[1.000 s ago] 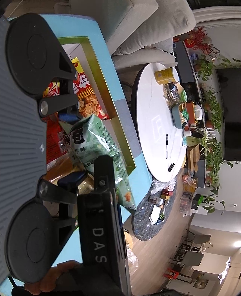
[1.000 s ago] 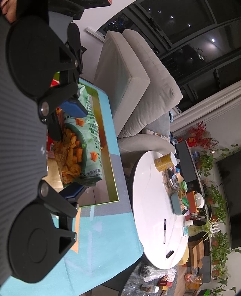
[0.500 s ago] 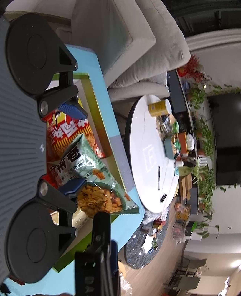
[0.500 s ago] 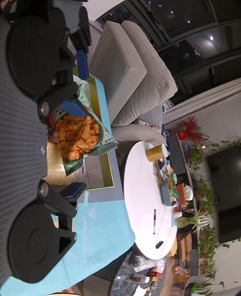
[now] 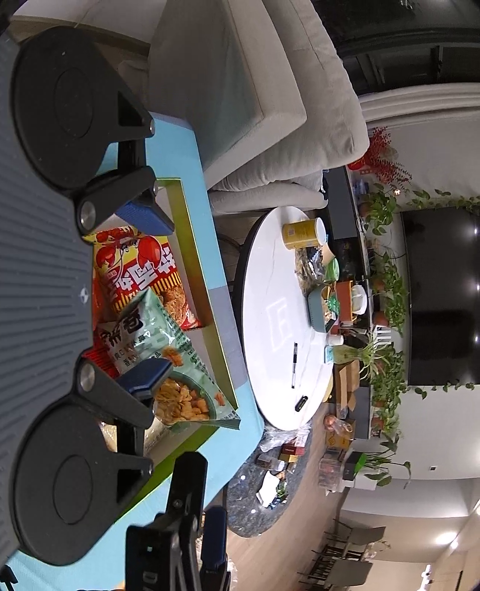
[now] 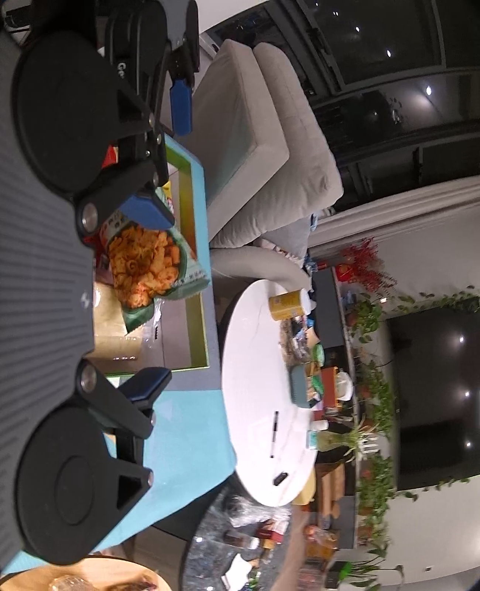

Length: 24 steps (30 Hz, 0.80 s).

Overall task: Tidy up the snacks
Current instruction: 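Lower the green chip bag into the box and open the right gripper, then move both tools toward the clear snack packets lying beside the box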

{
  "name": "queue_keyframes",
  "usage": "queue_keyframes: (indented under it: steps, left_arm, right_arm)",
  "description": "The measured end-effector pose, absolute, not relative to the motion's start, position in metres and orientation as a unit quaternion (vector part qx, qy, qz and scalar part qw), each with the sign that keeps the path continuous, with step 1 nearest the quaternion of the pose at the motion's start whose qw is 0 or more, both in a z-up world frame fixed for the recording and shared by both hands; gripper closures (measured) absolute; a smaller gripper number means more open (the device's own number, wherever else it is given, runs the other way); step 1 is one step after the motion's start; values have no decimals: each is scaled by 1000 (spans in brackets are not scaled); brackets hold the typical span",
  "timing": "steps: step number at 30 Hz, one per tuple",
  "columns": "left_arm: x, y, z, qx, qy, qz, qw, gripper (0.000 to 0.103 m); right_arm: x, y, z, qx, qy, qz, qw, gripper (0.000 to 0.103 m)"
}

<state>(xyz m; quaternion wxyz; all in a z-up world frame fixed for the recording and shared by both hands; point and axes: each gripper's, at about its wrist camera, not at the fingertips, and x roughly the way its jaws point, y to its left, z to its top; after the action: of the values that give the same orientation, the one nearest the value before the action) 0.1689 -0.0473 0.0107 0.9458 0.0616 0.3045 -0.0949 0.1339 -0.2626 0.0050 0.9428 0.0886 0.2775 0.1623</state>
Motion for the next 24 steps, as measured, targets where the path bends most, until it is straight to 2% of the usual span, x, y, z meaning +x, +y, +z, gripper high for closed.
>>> queue_keyframes:
  steps: [7, 12, 14, 16, 24]
  left_arm:
    - [138, -36, 24, 37, 273, -98, 956, 17]
    - [111, -29, 29, 29, 254, -93, 962, 15]
    - [100, -27, 29, 27, 249, -86, 964, 7]
    - [92, -25, 30, 24, 242, -79, 967, 4]
    - [66, -13, 30, 10, 226, -44, 973, 3]
  right_arm:
    - [100, -261, 25, 82, 215, 161, 960, 28]
    - [82, -274, 31, 128, 194, 198, 952, 28]
    - [77, -278, 33, 148, 204, 198, 947, 28]
    - [73, -281, 32, 168, 211, 190, 944, 28]
    - [50, -271, 31, 131, 203, 166, 956, 28]
